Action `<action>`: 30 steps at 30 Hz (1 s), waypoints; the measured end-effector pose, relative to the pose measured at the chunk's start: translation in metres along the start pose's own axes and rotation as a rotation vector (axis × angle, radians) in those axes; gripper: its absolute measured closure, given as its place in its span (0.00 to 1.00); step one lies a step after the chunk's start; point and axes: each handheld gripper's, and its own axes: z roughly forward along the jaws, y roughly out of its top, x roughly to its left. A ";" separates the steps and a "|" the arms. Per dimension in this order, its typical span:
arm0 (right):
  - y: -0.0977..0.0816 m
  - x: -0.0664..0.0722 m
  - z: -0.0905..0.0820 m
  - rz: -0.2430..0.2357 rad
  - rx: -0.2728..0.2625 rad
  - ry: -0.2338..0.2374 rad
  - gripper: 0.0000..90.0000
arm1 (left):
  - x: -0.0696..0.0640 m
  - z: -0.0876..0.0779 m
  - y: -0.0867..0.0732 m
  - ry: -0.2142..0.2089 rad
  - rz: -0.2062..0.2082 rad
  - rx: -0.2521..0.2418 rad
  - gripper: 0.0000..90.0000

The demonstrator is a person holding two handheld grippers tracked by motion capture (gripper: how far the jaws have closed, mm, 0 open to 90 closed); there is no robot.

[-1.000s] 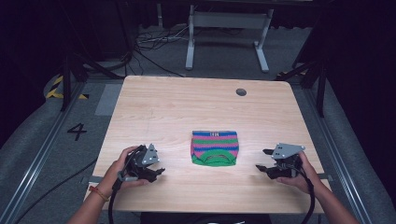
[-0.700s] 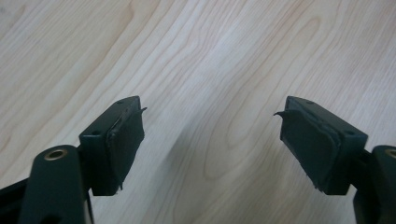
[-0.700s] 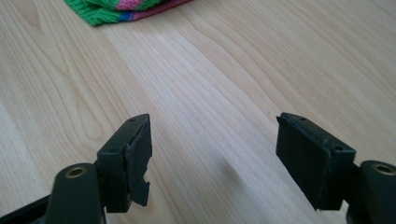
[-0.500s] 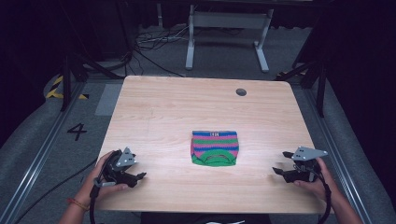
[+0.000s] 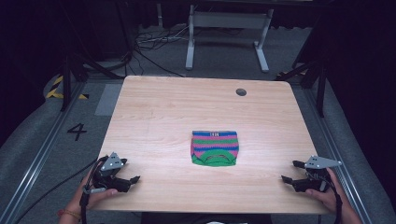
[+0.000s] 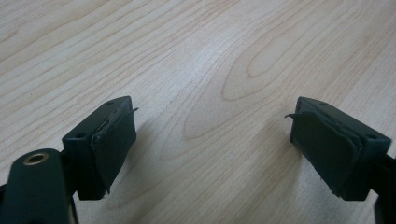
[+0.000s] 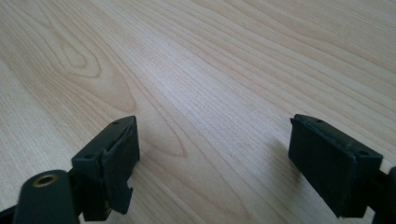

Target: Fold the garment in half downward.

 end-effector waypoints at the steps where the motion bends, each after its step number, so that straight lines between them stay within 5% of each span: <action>1: 0.000 0.000 0.000 0.000 0.000 0.001 0.18 | -0.001 0.000 0.000 0.006 -0.010 -0.001 0.16; 13: 0.001 -0.001 0.001 0.021 0.001 -0.022 0.17 | -0.001 0.000 -0.001 0.012 -0.014 0.001 0.16; 21: 0.001 -0.001 0.001 0.035 0.003 -0.037 0.16 | 0.000 0.003 0.002 0.031 -0.029 0.024 0.07; 26: 0.003 -0.003 0.005 0.073 0.032 -0.078 0.03 | 0.001 0.005 0.003 0.041 -0.040 0.033 0.01; 30: 0.003 -0.003 0.006 0.077 0.036 -0.082 0.01 | 0.001 0.005 0.003 0.039 -0.039 0.035 0.01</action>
